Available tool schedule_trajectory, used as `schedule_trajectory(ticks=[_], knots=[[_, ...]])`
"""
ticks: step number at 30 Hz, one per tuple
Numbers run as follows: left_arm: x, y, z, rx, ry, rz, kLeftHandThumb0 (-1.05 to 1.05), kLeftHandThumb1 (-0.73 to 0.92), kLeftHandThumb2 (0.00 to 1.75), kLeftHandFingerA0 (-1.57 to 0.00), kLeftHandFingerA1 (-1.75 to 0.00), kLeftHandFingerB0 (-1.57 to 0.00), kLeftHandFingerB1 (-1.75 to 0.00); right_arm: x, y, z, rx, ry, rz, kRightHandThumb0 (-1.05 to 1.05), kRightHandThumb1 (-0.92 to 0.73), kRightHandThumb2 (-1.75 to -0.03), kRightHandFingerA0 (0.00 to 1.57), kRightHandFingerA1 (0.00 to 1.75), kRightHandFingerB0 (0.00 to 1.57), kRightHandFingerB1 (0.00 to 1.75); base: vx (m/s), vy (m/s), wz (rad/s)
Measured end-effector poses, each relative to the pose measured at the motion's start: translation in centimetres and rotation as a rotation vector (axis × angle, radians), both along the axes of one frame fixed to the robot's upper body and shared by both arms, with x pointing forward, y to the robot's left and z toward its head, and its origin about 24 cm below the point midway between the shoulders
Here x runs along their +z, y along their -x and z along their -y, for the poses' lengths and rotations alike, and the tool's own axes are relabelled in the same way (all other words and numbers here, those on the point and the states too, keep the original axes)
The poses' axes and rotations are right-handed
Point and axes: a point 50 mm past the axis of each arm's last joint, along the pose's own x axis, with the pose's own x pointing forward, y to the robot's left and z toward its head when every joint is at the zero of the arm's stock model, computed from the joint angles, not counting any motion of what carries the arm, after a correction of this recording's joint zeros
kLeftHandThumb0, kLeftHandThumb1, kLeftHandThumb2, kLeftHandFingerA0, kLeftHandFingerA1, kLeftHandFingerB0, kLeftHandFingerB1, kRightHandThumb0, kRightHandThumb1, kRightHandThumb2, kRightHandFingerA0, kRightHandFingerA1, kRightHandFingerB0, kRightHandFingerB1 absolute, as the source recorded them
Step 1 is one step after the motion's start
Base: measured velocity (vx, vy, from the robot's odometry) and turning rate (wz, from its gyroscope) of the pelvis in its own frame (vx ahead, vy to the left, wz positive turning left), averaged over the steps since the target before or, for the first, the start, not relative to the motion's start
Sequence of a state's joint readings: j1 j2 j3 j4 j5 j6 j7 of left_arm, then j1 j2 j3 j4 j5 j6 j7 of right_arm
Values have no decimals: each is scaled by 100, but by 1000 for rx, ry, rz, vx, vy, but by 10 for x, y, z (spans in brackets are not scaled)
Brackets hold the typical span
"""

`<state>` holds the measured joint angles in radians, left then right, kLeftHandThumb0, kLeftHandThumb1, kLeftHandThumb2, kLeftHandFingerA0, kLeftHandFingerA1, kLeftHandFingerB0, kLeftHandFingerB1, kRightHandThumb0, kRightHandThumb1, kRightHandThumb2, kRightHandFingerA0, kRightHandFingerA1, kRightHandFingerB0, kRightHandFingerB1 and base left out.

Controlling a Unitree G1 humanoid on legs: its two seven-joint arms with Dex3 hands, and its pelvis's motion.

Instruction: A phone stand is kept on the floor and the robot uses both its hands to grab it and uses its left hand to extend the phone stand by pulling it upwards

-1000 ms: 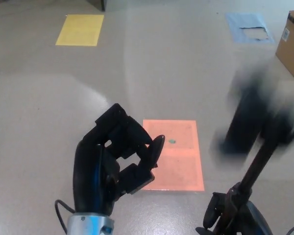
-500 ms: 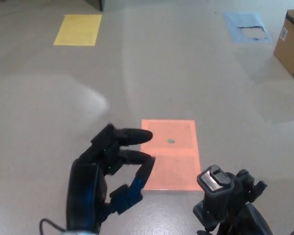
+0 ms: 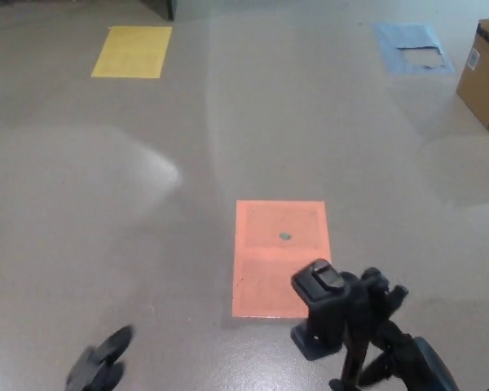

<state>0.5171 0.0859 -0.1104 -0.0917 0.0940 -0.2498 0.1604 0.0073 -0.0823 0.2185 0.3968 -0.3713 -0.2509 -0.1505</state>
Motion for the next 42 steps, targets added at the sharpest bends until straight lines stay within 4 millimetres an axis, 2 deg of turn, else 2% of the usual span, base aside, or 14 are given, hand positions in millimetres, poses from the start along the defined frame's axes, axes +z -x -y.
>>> schedule_trajectory(ticks=[5,8,9,11,15,19,20,21,23,27,29,30,36,42], knots=[[-16,24,-17,59,-9,-76,-39,39,102,0,-49,0,-47,0,7,4,3,-11,-9,-105,-68,-66,0,47,0,0,0,0,0],[-20,34,-24,83,-14,-96,-38,39,102,0,-50,0,-47,-1,12,7,1,-12,-17,-105,-57,-105,0,4,0,2,0,0,0],[-21,37,-26,92,-16,-99,-84,81,66,-17,-29,-19,-28,-1,14,9,3,-11,-20,-105,-57,-106,0,3,0,3,0,0,0],[-23,42,-30,104,-17,-103,-38,40,103,0,-50,0,-47,0,18,11,8,-11,-18,-105,-57,-102,0,0,0,0,0,0,0],[-24,51,-37,123,-16,-99,-39,39,102,0,-50,0,-47,1,28,13,21,-10,-18,-105,-57,-105,0,0,0,1,0,0,0],[-24,58,-40,133,-6,-88,-83,85,67,-12,-29,-18,-27,1,39,17,33,-4,-19,-104,-58,-103,0,0,0,0,0,0,0],[-24,60,-41,135,-3,-88,-83,87,67,-12,-29,-18,-28,1,43,19,35,-1,-20,-105,-70,-61,0,0,0,0,0,0,0],[-25,63,-42,138,0,-88,-38,44,105,-1,-50,0,-47,1,47,21,38,0,-22,-105,-70,-63,0,0,0,0,0,0,0],[-24,67,-43,141,3,-82,-83,87,67,-13,-29,-17,-27,1,55,25,43,4,-25,-105,-70,-64,0,0,0,0,0,0,0],[-23,77,-45,148,11,-76,-37,44,105,0,-50,0,-47,-1,76,38,48,14,-47,-105,-69,-61,0,0,0,0,0,0,0],[-23,83,-46,150,15,-74,-80,88,66,-17,-29,-20,-28,-1,88,44,49,18,-63,-105,-69,-63,0,0,0,0,0,0,0],[-22,85,-46,153,16,-72,-79,86,67,-19,-28,-22,-28,-1,94,47,50,20,-71,-104,-57,-101,0,0,0,0,0,0,0],[-20,95,-46,162,22,-52,-85,89,68,-19,-28,-22,-28,-3,127,63,37,4,-124,-103,-76,-64,0,0,0,0,0,0,0],[-19,100,-46,171,42,-45,-81,89,67,-17,-28,-22,-29,-11,156,71,-11,-32,-172,-103,-73,-105,0,3,0,0,0,0,0]])
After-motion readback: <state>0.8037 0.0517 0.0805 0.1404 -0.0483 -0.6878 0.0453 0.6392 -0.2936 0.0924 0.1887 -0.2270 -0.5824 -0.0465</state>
